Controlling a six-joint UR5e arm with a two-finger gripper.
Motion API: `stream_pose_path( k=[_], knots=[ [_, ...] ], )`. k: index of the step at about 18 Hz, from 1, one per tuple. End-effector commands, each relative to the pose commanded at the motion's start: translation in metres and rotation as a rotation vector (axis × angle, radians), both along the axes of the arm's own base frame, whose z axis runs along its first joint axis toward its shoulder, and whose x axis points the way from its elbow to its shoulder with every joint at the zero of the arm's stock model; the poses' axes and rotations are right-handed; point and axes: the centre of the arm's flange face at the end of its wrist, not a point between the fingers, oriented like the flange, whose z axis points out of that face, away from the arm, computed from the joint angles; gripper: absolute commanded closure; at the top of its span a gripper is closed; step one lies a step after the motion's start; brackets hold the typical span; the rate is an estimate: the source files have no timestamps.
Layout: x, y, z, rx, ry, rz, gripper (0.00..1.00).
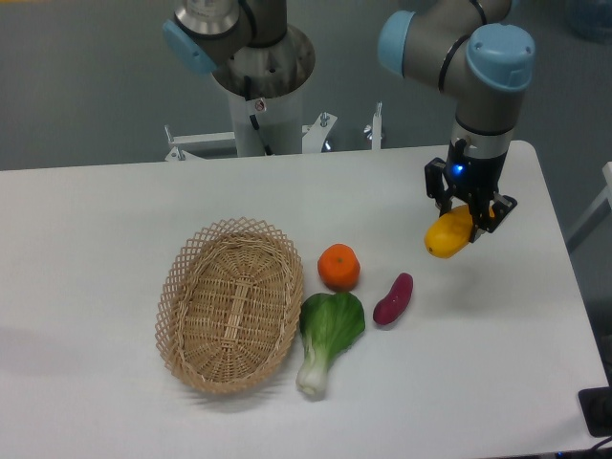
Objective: Place the mango on the table
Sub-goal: 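Hold the yellow mango in the gripper above the table, then lower the held yellow mango onto the table beside the sweet potato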
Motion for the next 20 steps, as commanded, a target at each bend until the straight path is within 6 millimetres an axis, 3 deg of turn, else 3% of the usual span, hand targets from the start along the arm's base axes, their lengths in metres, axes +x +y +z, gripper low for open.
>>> stream_pose_path(
  k=[11,20],
  knots=[
    [0.001,-0.001,-0.005,-0.003,-0.007,0.000,0.46],
    [0.003,-0.002,-0.026,-0.016,-0.025,-0.020,0.46]
  ],
)
